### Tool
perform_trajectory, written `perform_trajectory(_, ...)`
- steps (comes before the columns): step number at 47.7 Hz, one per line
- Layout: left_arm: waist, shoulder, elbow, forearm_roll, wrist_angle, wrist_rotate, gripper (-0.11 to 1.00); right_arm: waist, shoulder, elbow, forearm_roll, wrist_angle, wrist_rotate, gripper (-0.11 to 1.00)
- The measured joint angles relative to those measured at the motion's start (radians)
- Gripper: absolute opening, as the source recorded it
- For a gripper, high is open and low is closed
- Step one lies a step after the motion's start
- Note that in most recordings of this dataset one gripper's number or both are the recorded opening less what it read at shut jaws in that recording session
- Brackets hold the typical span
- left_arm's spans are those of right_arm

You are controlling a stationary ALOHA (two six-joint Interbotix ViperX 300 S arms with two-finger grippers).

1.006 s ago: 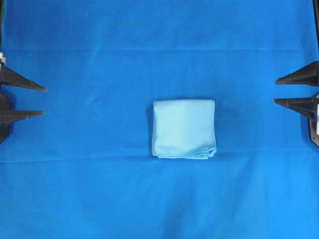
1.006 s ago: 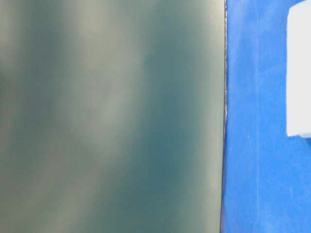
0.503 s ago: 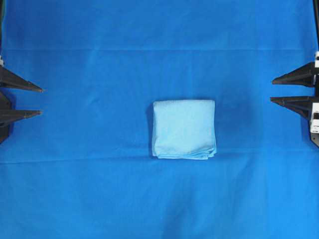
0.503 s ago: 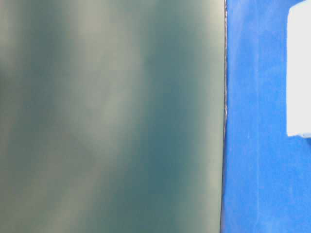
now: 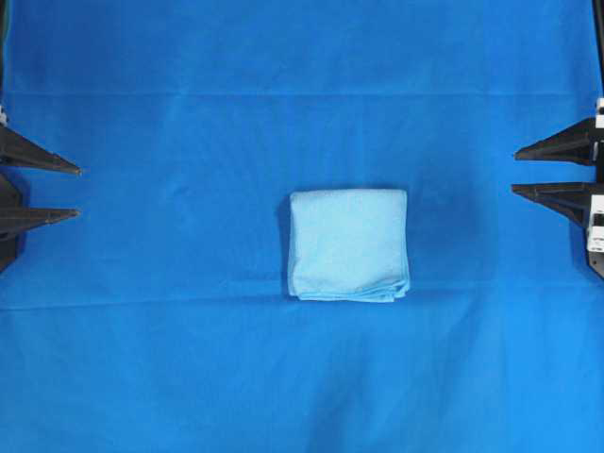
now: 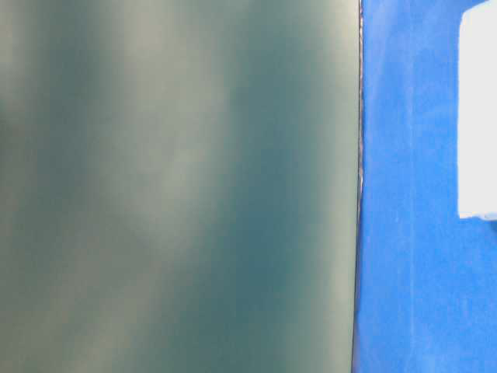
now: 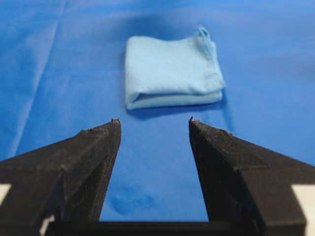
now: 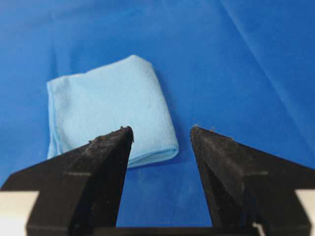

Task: Fold the light blue towel.

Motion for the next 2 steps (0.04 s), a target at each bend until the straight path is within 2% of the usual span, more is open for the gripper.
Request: perform_trajectory(2, 0.002, 0.000, 0.000, -0.002, 0.000, 0.000, 0.56, 0.002, 0.000, 0.000, 0.000, 0.000, -0.002, 0.57)
